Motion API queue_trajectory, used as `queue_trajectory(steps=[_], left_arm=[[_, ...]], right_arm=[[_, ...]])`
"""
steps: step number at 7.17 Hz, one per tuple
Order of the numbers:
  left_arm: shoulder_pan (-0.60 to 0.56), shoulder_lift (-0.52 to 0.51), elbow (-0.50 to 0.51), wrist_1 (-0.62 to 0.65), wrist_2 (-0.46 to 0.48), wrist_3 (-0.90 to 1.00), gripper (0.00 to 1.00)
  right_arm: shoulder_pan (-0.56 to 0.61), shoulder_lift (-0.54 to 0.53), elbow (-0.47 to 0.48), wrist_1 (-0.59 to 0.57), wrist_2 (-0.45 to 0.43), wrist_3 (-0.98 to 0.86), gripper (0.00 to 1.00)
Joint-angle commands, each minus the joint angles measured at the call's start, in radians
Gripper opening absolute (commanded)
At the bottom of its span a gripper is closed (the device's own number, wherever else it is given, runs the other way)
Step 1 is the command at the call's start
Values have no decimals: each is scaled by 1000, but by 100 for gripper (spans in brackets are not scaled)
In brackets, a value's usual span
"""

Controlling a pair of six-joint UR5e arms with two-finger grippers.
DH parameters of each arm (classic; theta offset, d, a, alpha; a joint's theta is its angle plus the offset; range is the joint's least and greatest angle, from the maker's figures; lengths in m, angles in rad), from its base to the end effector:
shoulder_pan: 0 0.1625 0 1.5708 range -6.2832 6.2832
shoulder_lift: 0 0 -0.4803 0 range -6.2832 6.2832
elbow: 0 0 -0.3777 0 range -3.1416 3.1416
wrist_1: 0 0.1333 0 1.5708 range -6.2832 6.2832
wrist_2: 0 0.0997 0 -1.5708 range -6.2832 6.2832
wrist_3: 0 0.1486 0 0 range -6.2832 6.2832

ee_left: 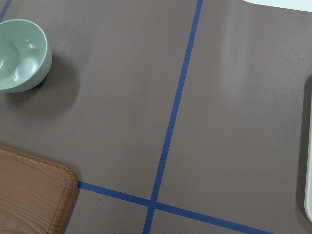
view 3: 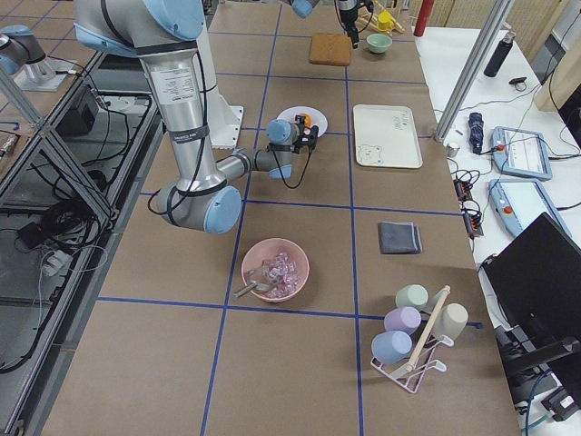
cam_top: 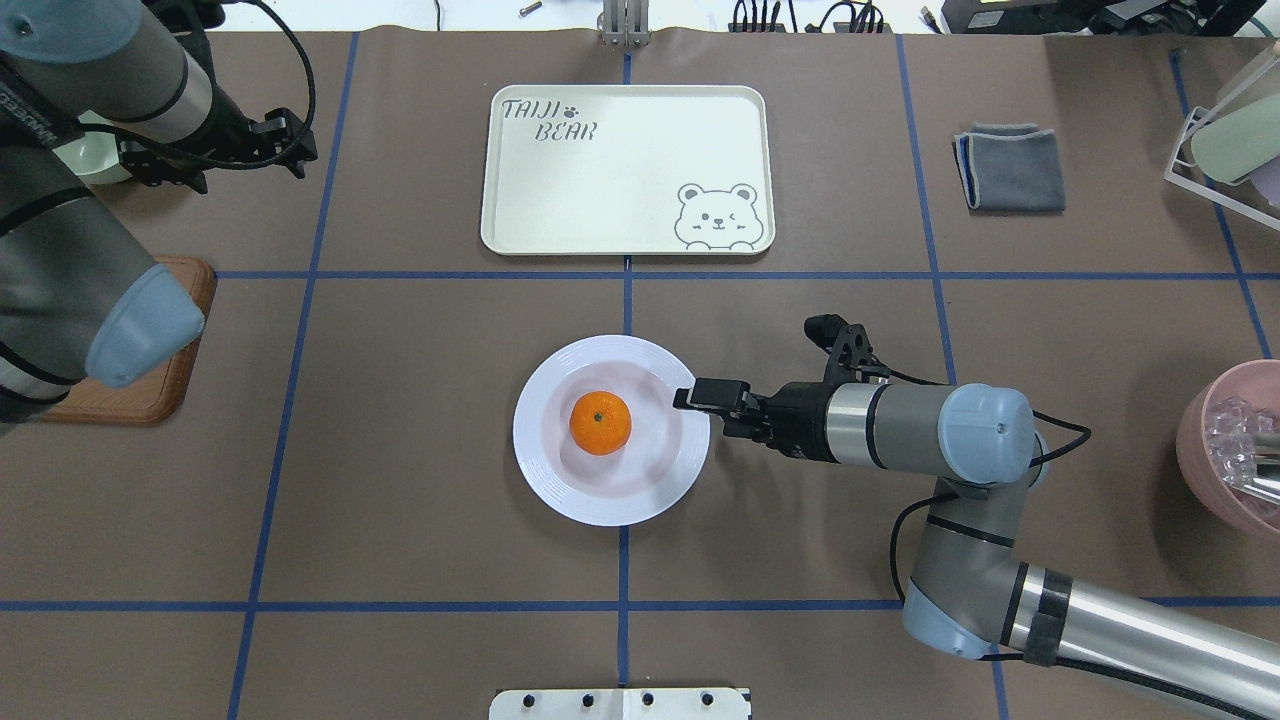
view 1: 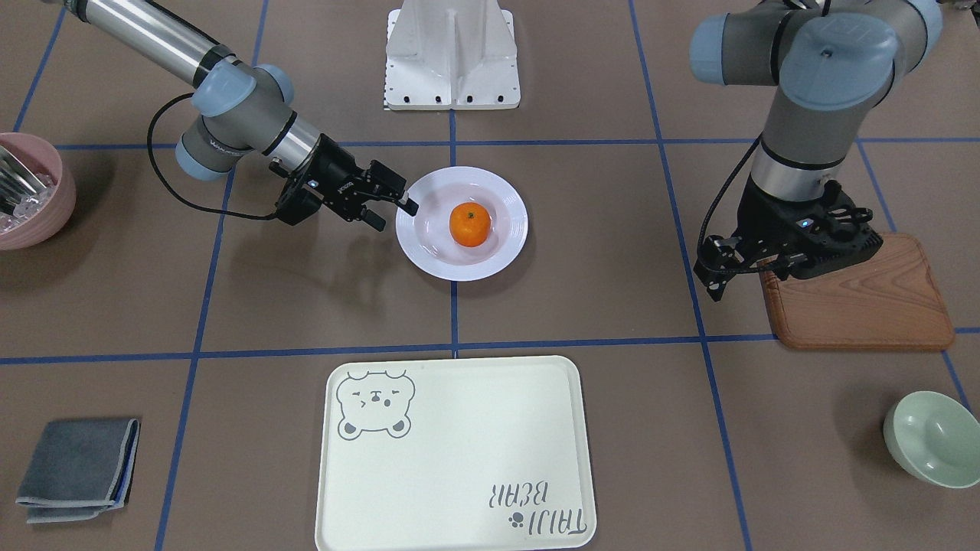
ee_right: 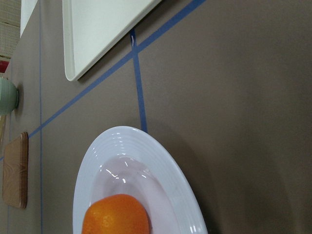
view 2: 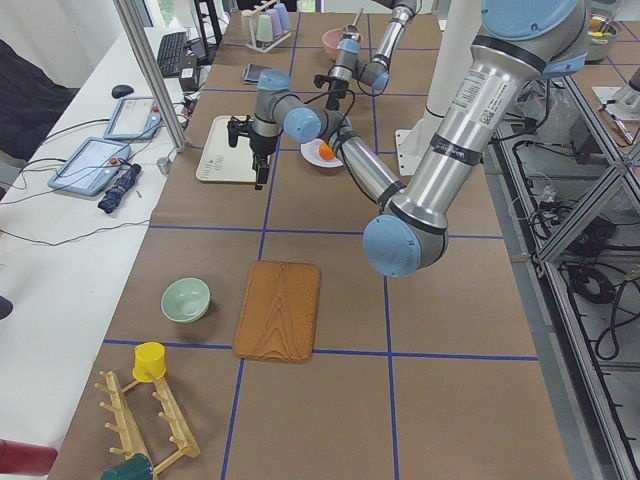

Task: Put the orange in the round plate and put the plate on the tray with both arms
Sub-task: 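Lower the right gripper onto the plate rim nearest it and grip it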

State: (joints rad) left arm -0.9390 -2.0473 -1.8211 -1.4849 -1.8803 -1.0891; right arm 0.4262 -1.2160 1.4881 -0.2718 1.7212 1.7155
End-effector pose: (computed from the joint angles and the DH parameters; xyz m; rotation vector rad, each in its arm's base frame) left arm 0.3229 -0.5903 0.3922 0.1889 0.6799 -0.3391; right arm -0.5710 -0.3812 0.4116 0.1036 -1.5772 0.3297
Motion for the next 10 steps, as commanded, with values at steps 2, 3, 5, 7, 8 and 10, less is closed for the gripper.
queue_trajectory(steps=[2, 3, 5, 7, 8, 10], left_arm=[[0, -1, 11, 0, 1, 0, 99], [0, -1, 14, 0, 1, 0, 99], [0, -1, 19, 0, 3, 0, 99], [2, -1, 26, 0, 4, 0, 99], [2, -2, 29, 0, 4, 0, 99], [2, -2, 31, 0, 3, 0, 99]], right_arm=[[-23, 15, -9, 0, -23, 12, 100], [-29, 21, -14, 0, -31, 12, 100], [-44, 39, -23, 0, -55, 25, 100], [-49, 49, -28, 0, -65, 30, 100], [-50, 61, -40, 0, -65, 30, 100], [-50, 75, -54, 0, -65, 39, 100]])
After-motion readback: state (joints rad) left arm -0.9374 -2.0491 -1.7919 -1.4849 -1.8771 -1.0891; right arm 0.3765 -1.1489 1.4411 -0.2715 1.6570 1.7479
